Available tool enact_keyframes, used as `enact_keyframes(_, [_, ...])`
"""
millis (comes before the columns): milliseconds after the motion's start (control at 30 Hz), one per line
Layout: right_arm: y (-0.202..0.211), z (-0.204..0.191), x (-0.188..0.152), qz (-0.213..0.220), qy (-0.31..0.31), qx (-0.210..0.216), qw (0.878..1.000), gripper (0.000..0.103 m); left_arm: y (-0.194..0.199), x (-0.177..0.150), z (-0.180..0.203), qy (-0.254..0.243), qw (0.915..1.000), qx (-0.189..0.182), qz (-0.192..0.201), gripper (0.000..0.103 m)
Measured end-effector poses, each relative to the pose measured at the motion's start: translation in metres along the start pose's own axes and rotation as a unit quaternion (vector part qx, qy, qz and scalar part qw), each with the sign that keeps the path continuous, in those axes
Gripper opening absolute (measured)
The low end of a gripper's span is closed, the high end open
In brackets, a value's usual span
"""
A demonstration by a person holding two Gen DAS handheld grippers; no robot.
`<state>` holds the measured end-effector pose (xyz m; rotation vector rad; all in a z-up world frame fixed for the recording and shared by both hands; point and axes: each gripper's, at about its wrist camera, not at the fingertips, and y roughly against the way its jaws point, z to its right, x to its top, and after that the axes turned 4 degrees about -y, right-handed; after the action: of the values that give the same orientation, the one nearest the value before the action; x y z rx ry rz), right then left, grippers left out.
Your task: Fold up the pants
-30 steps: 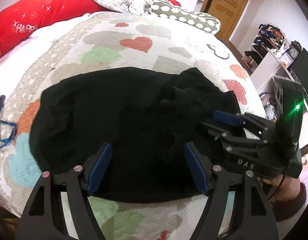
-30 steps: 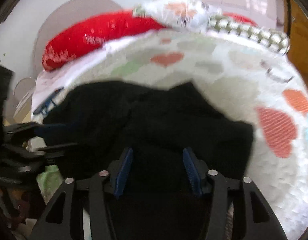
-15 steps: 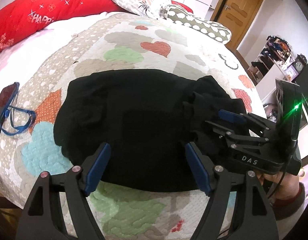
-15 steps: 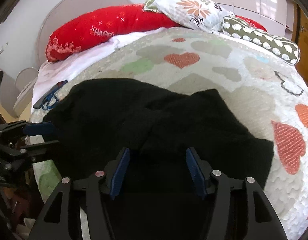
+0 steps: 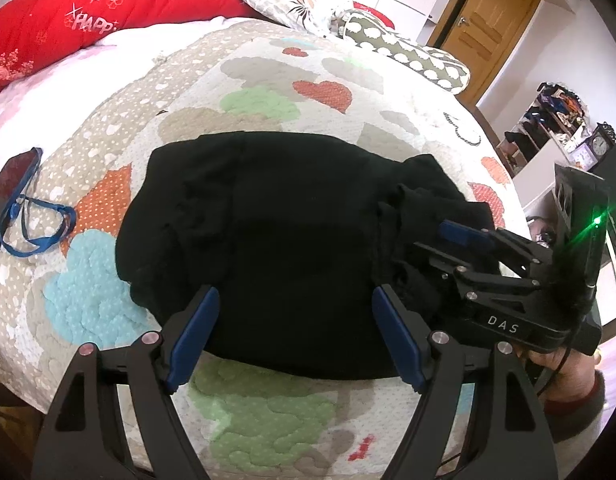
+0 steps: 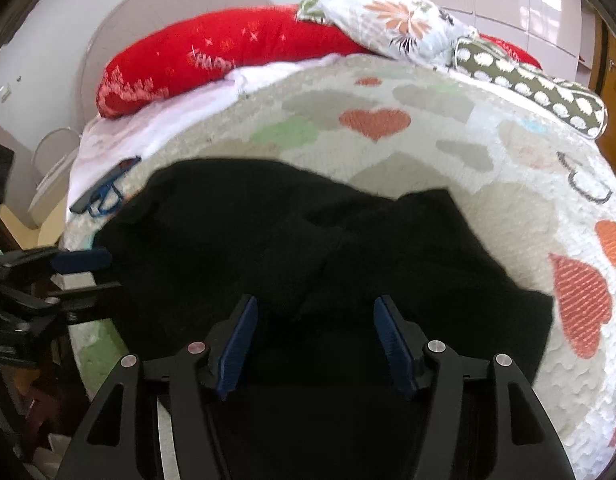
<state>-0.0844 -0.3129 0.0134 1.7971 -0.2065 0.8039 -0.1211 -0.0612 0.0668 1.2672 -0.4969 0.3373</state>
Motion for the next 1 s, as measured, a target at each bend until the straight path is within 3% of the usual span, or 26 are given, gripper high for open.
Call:
enact_keyframes(100, [0.011, 0.006, 0.000, 0.010, -0.012, 0.008, 1.000, 0.062, 0.001, 0.003, 0.004, -0.002, 0.9999, -0.014, 0.005, 0.084])
enact_keyframes(333, [0.026, 0.032, 0.004, 0.030, -0.042, -0.003, 0.999, 0.063, -0.015, 0.008, 0.028, -0.024, 0.9991, -0.035, -0.007, 0.084])
enact_keyframes(767, [-0.030, 0.025, 0.035, 0.012, -0.039, -0.016, 0.999, 0.063, -0.042, 0.013, 0.043, -0.035, 0.9987, -0.019, -0.030, 0.084])
enact_keyframes(1000, [0.014, 0.022, 0.025, 0.032, -0.019, -0.022, 0.999, 0.063, -0.039, 0.010, 0.041, -0.037, 0.9987, -0.019, -0.028, 0.084])
